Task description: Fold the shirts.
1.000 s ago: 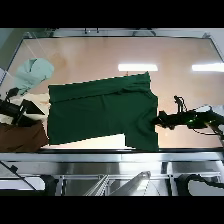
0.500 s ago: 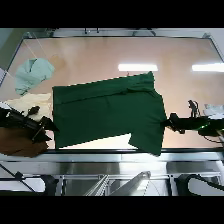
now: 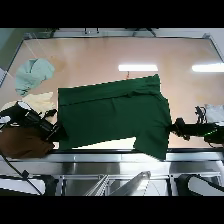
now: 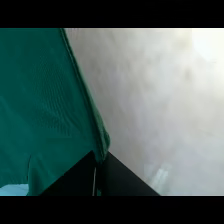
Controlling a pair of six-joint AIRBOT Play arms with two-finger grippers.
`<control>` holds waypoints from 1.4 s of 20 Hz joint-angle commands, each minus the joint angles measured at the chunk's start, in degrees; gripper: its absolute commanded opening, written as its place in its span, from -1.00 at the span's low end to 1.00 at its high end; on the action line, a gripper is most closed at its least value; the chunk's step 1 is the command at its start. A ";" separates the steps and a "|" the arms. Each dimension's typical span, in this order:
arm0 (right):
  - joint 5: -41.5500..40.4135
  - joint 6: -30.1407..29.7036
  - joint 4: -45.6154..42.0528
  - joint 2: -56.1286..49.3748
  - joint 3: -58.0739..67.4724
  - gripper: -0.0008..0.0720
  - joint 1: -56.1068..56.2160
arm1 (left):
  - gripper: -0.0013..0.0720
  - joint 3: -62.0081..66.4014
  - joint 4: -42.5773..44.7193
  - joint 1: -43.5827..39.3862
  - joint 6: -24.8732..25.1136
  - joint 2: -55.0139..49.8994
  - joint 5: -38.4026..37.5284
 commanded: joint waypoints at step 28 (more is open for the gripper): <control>13.27 -1.68 7.30 6.88 -9.11 -0.92 -4.37 | -0.92 4.79 -1.38 0.22 5.11 3.06 -5.09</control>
